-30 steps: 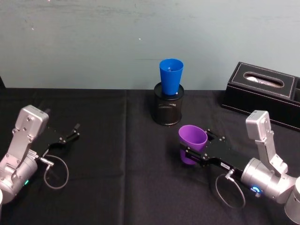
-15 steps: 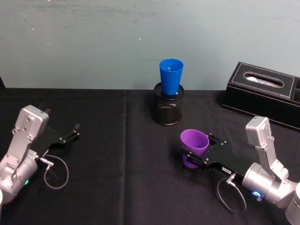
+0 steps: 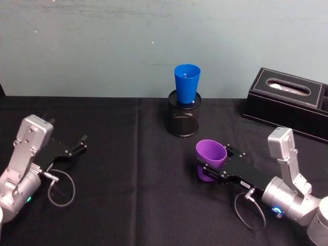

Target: Pick up one cup with a gripper and tap it against the other cup.

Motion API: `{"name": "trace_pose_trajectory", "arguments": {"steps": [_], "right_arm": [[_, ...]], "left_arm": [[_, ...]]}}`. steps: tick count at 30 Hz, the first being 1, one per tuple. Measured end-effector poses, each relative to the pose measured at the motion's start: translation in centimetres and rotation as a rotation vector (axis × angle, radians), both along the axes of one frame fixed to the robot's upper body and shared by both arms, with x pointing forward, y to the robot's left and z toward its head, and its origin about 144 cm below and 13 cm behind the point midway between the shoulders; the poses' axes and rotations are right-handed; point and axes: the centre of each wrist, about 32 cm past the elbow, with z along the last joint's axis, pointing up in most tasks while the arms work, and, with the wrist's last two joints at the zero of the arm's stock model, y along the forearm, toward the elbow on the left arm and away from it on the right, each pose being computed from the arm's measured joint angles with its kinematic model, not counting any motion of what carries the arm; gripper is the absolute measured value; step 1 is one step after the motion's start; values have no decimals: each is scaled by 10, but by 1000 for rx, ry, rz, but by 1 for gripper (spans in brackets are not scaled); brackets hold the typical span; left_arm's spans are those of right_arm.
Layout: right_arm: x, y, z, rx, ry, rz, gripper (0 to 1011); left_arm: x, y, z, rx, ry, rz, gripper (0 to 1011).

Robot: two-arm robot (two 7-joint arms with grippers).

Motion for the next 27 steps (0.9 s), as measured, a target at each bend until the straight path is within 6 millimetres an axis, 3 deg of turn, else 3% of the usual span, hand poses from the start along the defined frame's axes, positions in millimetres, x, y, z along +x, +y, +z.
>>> {"name": "trace_pose_trajectory", "arguments": {"steps": [27], "right_arm": [[1, 3, -4, 0, 10, 13, 732]], "left_arm": [[0, 0, 0, 0, 0, 0, 1011]]}}
